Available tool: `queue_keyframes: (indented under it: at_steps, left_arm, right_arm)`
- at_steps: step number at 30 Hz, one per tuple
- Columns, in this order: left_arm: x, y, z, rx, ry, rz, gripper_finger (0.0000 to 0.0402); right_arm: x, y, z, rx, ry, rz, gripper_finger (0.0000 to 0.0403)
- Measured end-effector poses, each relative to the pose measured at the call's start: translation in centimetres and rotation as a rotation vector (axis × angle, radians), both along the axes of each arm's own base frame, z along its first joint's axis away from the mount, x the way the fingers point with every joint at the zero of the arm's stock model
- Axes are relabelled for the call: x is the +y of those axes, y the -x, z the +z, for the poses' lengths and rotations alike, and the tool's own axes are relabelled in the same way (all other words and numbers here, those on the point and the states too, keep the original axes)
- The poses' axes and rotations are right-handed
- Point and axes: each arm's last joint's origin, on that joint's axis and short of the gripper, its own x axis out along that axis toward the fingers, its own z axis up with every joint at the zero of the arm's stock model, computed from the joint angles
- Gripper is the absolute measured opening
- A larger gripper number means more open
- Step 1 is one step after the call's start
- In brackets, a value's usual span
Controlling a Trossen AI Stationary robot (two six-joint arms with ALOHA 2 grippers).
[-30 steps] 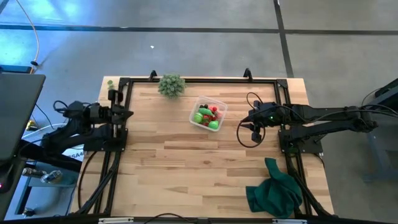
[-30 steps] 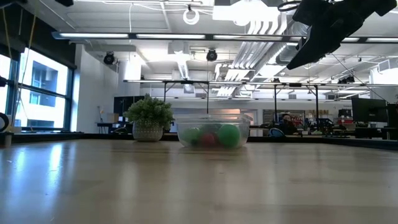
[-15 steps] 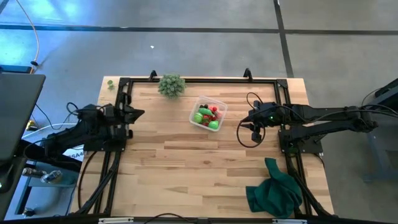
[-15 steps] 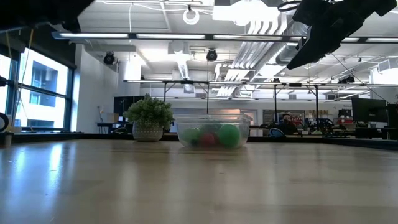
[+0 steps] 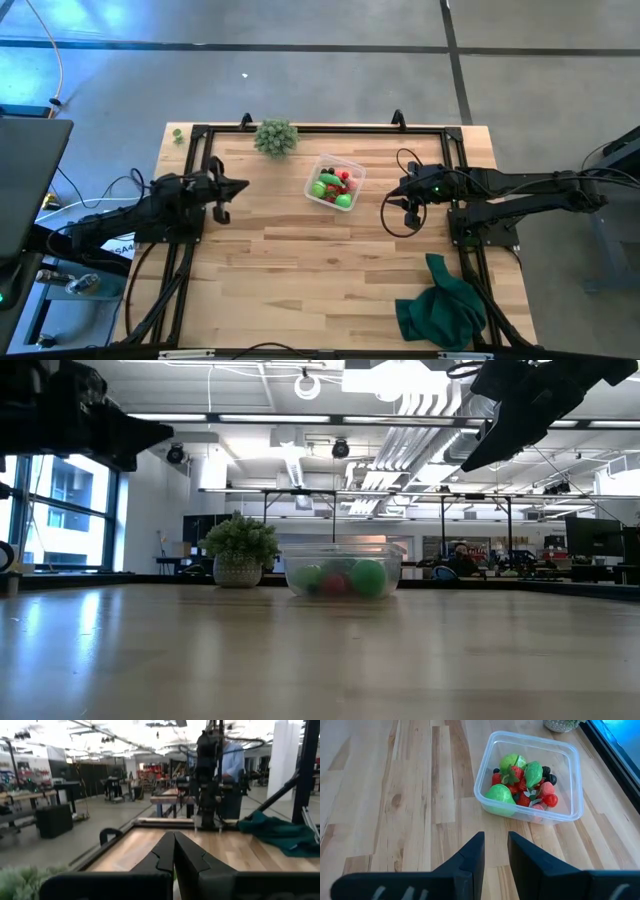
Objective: Pick and placing Produce into tupperware
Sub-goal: Return to Home Position
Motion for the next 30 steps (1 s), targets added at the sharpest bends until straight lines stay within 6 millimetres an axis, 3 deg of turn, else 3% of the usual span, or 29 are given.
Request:
queue_keyframes:
  at_steps: [8, 26, 30]
  left_arm:
    - [0.1, -0.1, -1.4, 0.113, 0.041, 0.01, 0.0001]
    - [0.2, -0.2, -1.5, 0.166, -0.06, 0.033, 0.0001]
    - [0.2, -0.2, -1.5, 0.166, -0.06, 0.033, 0.0001]
  right_arm:
    - [0.0, 0.0, 0.0, 0.0, 0.0, 0.0, 0.0075]
    - [0.0, 0.0, 0.0, 0.0, 0.002, -0.003, 0.0075]
    - [0.0, -0.5, 0.6, -0.09, -0.061, -0.054, 0.0075]
